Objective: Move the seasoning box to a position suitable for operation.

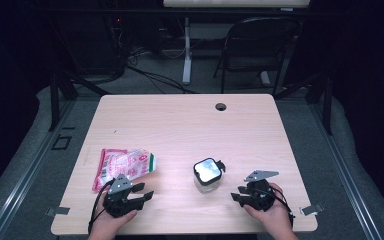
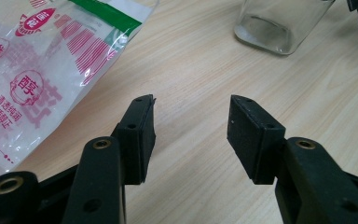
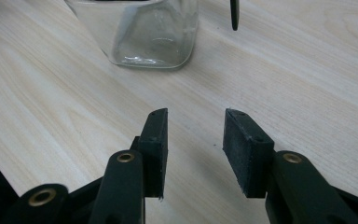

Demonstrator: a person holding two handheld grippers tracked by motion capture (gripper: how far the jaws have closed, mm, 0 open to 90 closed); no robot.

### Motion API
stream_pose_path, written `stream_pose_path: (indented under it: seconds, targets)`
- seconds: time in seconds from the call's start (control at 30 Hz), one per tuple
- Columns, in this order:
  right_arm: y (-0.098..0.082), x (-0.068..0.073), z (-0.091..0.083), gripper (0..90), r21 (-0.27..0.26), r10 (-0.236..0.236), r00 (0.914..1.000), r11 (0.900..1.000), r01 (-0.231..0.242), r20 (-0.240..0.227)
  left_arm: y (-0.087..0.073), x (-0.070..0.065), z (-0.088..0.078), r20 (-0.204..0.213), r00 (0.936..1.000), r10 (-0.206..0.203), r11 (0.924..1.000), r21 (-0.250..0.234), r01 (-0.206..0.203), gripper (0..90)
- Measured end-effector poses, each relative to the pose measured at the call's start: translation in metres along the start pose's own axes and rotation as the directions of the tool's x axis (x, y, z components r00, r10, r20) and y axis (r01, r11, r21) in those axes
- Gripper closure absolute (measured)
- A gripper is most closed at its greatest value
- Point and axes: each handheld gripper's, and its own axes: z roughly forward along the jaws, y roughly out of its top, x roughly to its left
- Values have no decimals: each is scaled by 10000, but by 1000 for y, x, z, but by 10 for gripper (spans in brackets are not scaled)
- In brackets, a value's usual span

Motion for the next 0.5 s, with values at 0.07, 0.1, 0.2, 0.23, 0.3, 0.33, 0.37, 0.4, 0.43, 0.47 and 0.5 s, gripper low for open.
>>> stream_pose_path:
  seconds: [0.07, 0.1, 0.2, 0.23, 0.3, 0.33, 0.37, 0.4, 0.43, 0.47, 0.5]
  targets:
    - [1, 0, 1, 604, -60, 14, 10000, 10000, -14, 30, 0, 0, -1, 16, 10000, -18, 10000, -18, 18, 513]
    - [1, 0, 1, 604, 9, -9, 10000, 10000, 9, 47, 0, 0, -1, 12, 10000, -48, 10000, -49, 48, 514]
    - [2, 1, 3, 611, -53, -38, 10000, 10000, 38, 63, 0, 0, -2, -52, 9999, -130, 9999, -95, 130, 514]
    - [2, 0, 3, 612, -36, -55, 10000, 10000, 55, 8, 0, 1, -2, -70, 9999, -137, 9999, -88, 136, 515]
    - [3, 1, 4, 621, -31, 75, 10000, 10000, -75, 51, 0, 1, -2, -8, 9998, -182, 9998, -57, 182, 515]
    - [3, 0, 4, 624, -49, 93, 9999, 9999, -93, 38, 1, 1, -3, -25, 9998, -205, 9998, -86, 205, 515]
    - [4, 0, 3, 627, -28, 95, 10000, 10000, -95, 9, 1, 0, -4, -112, 9997, -225, 9996, -160, 223, 515]
    - [6, 1, 3, 634, -77, 174, 9998, 9998, -174, -2, 1, 0, -4, -62, 9996, -265, 9995, -189, 263, 515]
    - [8, 2, 2, 641, -139, 150, 9999, 9998, -149, 11, 1, -1, -5, -8, 9998, -206, 9997, -147, 206, 515]
    - [11, 3, 2, 648, -127, 90, 10000, 9999, -89, 29, 1, -1, -5, -10, 9998, -183, 9997, -150, 183, 515]
    - [13, 4, 2, 654, -112, 108, 9999, 9999, -108, -1, 1, -2, -5, -19, 9999, -140, 9998, -138, 140, 515]
